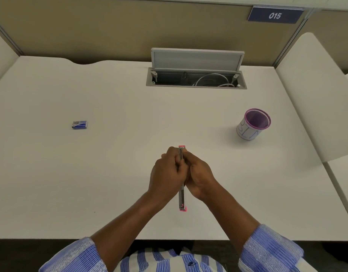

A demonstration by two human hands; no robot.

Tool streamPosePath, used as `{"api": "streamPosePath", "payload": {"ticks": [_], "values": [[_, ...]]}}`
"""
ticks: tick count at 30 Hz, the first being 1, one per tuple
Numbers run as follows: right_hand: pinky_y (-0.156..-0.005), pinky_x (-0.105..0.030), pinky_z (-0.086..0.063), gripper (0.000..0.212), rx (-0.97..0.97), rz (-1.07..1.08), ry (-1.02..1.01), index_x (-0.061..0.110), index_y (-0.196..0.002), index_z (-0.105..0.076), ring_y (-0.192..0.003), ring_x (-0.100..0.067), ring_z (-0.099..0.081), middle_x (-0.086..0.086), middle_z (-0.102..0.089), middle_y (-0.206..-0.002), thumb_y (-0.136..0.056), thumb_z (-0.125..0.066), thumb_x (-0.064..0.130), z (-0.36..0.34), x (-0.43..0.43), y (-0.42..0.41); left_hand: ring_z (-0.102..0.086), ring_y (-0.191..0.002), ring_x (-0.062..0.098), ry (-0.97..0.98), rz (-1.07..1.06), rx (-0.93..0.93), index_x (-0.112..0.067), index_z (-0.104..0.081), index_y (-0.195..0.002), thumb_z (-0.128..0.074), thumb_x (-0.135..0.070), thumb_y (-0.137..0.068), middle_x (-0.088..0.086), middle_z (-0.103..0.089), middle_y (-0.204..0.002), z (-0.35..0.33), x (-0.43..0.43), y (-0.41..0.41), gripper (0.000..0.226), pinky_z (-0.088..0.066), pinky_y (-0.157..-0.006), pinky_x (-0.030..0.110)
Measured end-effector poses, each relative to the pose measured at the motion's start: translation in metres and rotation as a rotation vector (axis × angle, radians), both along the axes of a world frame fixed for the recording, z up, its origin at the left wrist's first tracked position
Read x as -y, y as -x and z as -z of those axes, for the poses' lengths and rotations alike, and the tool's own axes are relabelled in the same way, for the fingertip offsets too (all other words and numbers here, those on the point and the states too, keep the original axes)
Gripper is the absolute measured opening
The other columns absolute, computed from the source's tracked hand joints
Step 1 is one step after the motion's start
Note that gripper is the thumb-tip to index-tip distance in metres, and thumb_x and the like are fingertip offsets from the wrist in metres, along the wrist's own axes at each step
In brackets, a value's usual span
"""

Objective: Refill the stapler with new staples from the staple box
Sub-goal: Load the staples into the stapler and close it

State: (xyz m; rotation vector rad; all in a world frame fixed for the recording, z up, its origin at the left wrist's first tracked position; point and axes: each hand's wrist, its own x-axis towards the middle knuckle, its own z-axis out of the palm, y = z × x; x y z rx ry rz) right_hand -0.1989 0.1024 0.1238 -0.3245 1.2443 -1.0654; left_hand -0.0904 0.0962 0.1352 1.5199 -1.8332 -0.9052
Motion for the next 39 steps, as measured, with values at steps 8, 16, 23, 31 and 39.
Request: {"api": "streamPosePath", "payload": {"ticks": [8, 16, 23, 31, 39], "values": [[-0.096, -0.039, -0.055, 0.036, -0.005, 0.044, -0.023, 0.004, -0.105, -0.076, -0.101, -0.025, -0.075, -0.014, -0.079, -0.104, -0.106, -0.049, 0.028, -0.003, 0.005, -0.001, -0.063, -0.069, 0.019, -0.048, 0.275, 0.159, -0.023, -0.051, -0.121, -0.045, -0.021, -0.099, -0.002, -0.064, -0.076, -0.007, 0.003, -0.015, 0.023, -0.053, -0.062, 0.041], [-0.057, -0.029, -0.040, 0.041, -0.036, 0.091, -0.124, 0.023, -0.056, -0.059, -0.052, -0.012, -0.049, 0.004, -0.052, -0.059, -0.097, -0.057, 0.021, -0.004, 0.016, -0.014, -0.055, -0.074, 0.021, 0.066, 0.423, 0.320, -0.015, -0.050, -0.118, -0.036, -0.019, -0.099, -0.006, -0.058, -0.083, -0.022, 0.013, -0.029, 0.024, -0.038, -0.064, 0.033], [-0.087, -0.043, -0.056, 0.025, -0.010, 0.076, -0.091, 0.005, -0.101, -0.074, -0.084, -0.028, -0.071, -0.014, -0.078, -0.094, -0.098, -0.061, 0.027, -0.016, 0.011, -0.018, -0.050, -0.070, 0.016, 0.173, 0.491, 0.421, -0.015, -0.051, -0.128, -0.037, -0.026, -0.100, -0.001, -0.067, -0.093, -0.032, 0.002, -0.034, 0.034, -0.040, -0.064, 0.031], [-0.074, -0.037, -0.060, 0.038, -0.029, 0.050, -0.009, 0.001, -0.110, -0.066, -0.076, -0.030, -0.071, -0.019, -0.071, -0.098, -0.108, -0.043, 0.032, -0.017, 0.015, -0.022, -0.059, -0.060, 0.012, -0.586, -0.009, -0.294, -0.011, -0.064, -0.095, -0.043, -0.002, -0.089, -0.006, -0.070, -0.075, -0.053, 0.028, -0.047, 0.024, -0.041, -0.055, 0.027], [-0.077, -0.034, -0.060, 0.040, -0.043, 0.013, -0.039, 0.006, -0.105, -0.074, -0.087, -0.029, -0.077, -0.012, -0.079, -0.090, -0.108, -0.045, 0.034, -0.020, 0.010, -0.027, -0.075, -0.071, 0.024, -0.503, -0.040, -0.356, -0.007, -0.073, -0.097, -0.052, 0.006, -0.095, 0.007, -0.076, -0.088, -0.054, 0.043, -0.057, 0.025, -0.064, -0.078, 0.036]]}}
